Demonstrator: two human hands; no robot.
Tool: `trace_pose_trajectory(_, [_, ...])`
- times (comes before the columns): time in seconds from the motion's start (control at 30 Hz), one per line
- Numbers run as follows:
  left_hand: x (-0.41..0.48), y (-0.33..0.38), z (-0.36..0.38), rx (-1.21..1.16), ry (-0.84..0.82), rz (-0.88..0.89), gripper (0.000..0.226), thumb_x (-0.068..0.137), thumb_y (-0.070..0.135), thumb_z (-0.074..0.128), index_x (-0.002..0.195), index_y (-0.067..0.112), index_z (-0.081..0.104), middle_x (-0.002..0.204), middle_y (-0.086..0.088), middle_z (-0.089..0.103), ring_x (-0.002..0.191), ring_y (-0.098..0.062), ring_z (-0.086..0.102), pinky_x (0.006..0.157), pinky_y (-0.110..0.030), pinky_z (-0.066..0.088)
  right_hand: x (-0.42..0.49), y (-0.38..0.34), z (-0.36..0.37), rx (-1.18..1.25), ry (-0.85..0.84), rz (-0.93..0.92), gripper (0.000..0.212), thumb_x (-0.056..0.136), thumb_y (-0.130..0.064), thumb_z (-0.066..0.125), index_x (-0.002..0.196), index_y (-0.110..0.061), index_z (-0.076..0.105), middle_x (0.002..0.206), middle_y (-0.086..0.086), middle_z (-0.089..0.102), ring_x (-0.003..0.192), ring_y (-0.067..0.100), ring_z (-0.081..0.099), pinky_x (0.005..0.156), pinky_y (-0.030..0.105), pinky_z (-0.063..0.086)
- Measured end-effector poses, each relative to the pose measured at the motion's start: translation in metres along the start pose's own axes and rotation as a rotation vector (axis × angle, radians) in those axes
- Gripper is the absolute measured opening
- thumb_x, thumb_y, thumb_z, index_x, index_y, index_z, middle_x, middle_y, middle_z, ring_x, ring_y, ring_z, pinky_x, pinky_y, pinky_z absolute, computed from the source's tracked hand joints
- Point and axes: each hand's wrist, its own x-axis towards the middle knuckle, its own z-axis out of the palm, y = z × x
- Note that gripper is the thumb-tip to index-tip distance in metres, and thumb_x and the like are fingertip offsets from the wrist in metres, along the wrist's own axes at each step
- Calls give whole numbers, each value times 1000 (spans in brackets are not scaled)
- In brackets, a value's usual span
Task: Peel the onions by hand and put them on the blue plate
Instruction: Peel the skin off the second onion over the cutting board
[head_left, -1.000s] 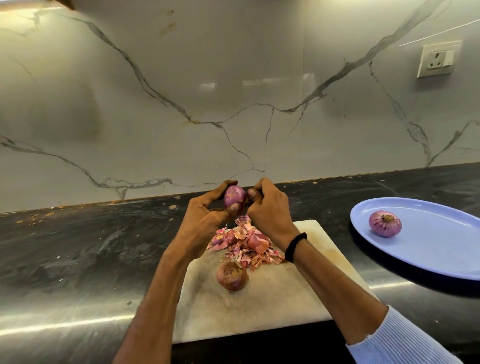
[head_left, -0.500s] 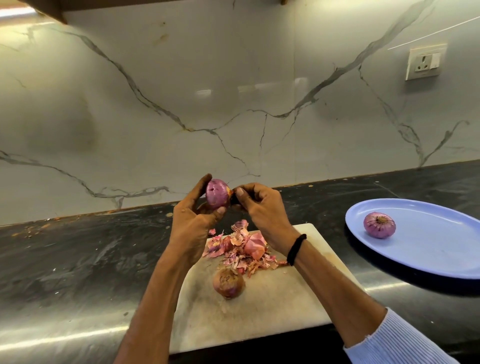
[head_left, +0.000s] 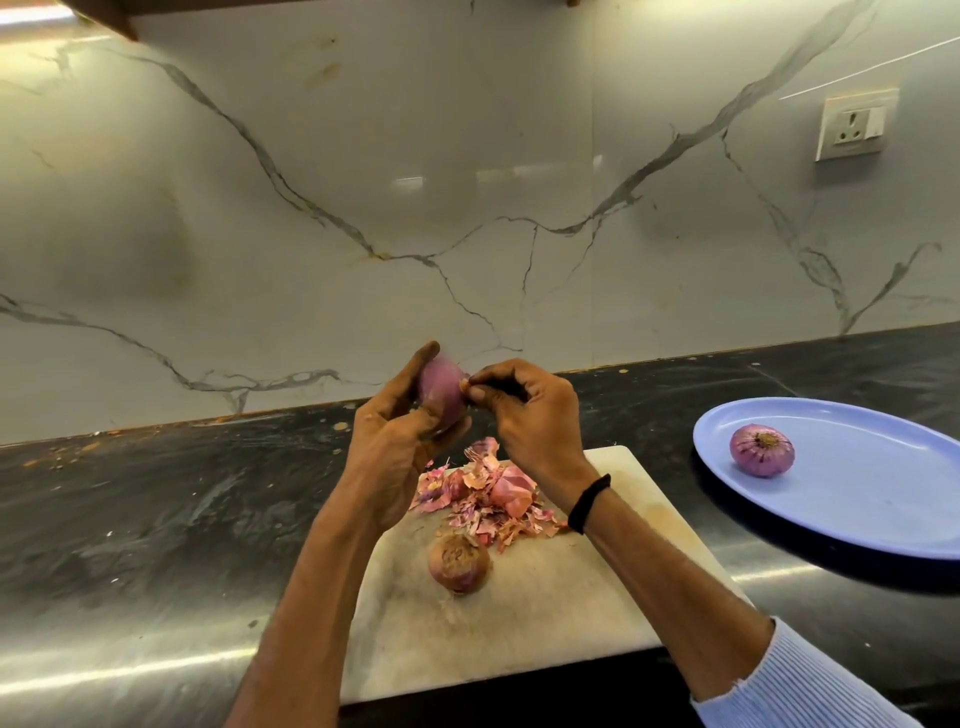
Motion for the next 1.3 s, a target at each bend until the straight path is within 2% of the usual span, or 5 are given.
trace_pose_trajectory(0.27, [0, 4, -1, -10, 1, 60, 65, 71, -4, 64, 133, 15, 61, 142, -4, 56, 127, -32, 57, 95, -43, 57, -1, -5, 0, 61, -80, 37, 18, 87, -4, 72, 103, -11, 70, 98, -4, 71, 97, 4, 67, 85, 18, 55])
trace_pose_trajectory(0.63, [5, -5, -7, 268, -17, 262, 63, 83, -18, 61, 129, 25, 61, 141, 7, 58, 129, -27, 57, 103, -44, 51, 0, -8, -2, 32, -8, 66, 13, 85, -8, 76, 98, -9, 75, 92, 1, 74, 89, 8, 70, 80, 19, 57])
trace_pose_trajectory(0.97, [-3, -1, 2, 418, -51, 305, 60, 84, -16, 63, 123, 30, 60, 139, 7, 51, 115, -2, 63, 87, -15, 53, 1, -5, -2, -88, -5, 74, 14, 86, -2, 74, 97, -9, 76, 92, 1, 73, 91, 10, 69, 84, 24, 58])
trace_pose_trajectory(1.13, [-4, -5, 2, 431, -50, 277, 60, 84, -15, 64, 124, 30, 60, 137, 8, 52, 111, -7, 66, 87, -18, 54, 2, -2, -4, -223, -5, -35, 13, 86, -2, 74, 95, -9, 78, 88, -1, 73, 87, 14, 68, 82, 31, 59])
trace_pose_trajectory(1.3, [-2, -9, 2, 407, -51, 262, 56, 83, -11, 66, 125, 27, 62, 137, 4, 54, 112, -14, 67, 90, -24, 55, -1, 2, -3, -350, -44, -111, 12, 91, 2, 65, 97, -5, 72, 93, 3, 70, 87, 16, 63, 79, 24, 55])
